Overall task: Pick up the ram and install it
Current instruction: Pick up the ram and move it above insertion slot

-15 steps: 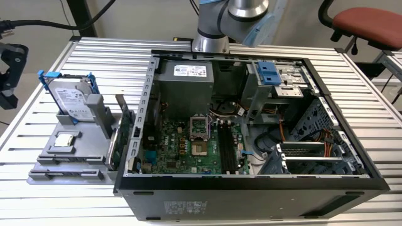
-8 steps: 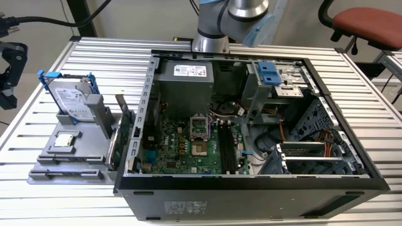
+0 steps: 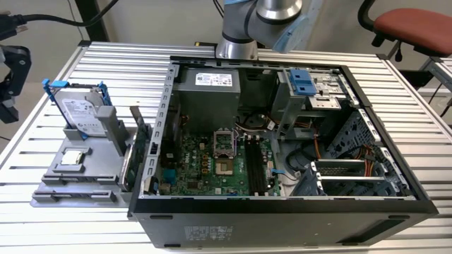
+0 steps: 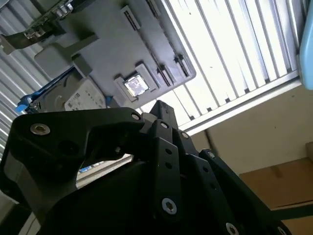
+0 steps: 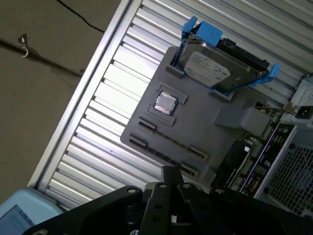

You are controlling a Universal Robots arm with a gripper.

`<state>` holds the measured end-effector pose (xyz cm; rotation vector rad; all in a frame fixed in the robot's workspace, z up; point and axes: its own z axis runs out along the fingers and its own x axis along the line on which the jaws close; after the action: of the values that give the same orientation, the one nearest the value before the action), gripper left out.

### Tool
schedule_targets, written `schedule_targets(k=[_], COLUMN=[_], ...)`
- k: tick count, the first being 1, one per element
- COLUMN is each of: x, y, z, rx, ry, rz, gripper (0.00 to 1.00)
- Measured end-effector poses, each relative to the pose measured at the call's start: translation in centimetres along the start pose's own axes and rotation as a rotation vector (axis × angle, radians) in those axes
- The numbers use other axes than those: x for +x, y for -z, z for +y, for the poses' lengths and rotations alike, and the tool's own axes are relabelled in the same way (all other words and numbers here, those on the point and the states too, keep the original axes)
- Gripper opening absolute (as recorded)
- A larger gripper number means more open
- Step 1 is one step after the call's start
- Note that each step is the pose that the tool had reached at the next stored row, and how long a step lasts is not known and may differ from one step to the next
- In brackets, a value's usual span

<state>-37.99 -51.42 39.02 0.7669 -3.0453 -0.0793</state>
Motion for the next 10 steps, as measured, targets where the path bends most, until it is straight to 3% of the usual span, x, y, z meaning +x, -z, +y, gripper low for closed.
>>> schedule_targets(k=[10], x=[0.00], y=[0.00], z=[0.00], rx=[-0.0015], ry=[0.132], rz=[0.0064], gripper=[0.00])
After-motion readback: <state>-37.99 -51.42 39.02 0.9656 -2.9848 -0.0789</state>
